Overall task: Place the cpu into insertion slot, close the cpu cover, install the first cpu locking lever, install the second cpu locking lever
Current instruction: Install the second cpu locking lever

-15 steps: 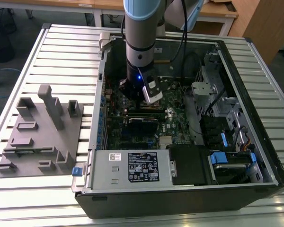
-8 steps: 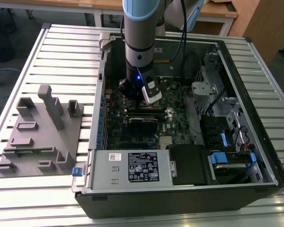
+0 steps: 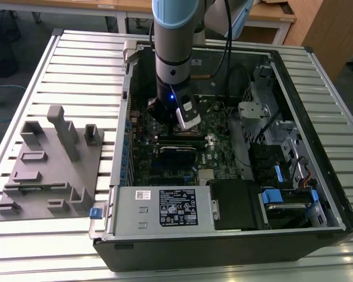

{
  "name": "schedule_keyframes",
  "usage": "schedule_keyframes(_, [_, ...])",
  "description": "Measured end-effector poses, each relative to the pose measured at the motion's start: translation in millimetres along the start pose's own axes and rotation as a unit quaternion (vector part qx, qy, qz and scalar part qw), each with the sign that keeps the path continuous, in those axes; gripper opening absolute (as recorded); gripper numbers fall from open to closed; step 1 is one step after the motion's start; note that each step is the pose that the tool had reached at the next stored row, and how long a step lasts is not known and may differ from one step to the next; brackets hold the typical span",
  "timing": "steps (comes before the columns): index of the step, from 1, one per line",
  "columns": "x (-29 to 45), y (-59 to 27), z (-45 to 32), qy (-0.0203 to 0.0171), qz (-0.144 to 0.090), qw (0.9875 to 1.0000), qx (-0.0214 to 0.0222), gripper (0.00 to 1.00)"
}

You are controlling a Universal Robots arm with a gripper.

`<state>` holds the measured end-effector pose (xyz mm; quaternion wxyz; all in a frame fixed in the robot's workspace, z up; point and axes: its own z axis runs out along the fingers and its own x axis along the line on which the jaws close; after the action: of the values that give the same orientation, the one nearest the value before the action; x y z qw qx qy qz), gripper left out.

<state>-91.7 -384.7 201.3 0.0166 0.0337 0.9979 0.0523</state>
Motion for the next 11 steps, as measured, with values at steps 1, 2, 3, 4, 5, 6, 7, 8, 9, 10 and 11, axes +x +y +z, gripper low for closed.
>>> schedule_keyframes(1, [0.0, 0.0, 0.3, 0.0, 0.0, 1.0, -0.0011, 0.1])
schedule_keyframes(2, [0.0, 0.0, 0.7, 0.0, 0.0, 1.0, -0.0015, 0.1])
schedule_keyframes(3, [0.0, -0.1, 1.2, 0.0001, 0.0, 1.0, -0.0019, 0.1])
schedule_keyframes(4, [0.1, -0.2, 1.6, 0.0002, 0.0, 1.0, -0.0021, 0.1])
schedule_keyframes(5, [0.1, -0.3, 2.0, 0.0003, 0.0, 1.0, -0.0024, 0.1])
schedule_keyframes(6, [0.2, -0.4, 2.4, 0.0004, 0.0, 1.0, -0.0032, 0.1])
schedule_keyframes(7, [0.2, -0.3, 2.9, 0.0003, 0.0, 1.0, -0.0049, 0.1])
schedule_keyframes(8, [0.3, -0.3, 3.1, 0.0004, 0.0, 1.0, -0.0066, 0.1])
schedule_keyframes(9, [0.3, -0.4, 3.3, 0.0005, 0.0, 1.0, -0.0084, 0.1])
schedule_keyframes(10, [0.3, -0.4, 3.5, 0.0006, 0.0, 1.0, -0.0099, 0.1])
schedule_keyframes(11, [0.3, -0.6, 3.7, 0.0007, 0.0, 0.9999, -0.0111, 0.1])
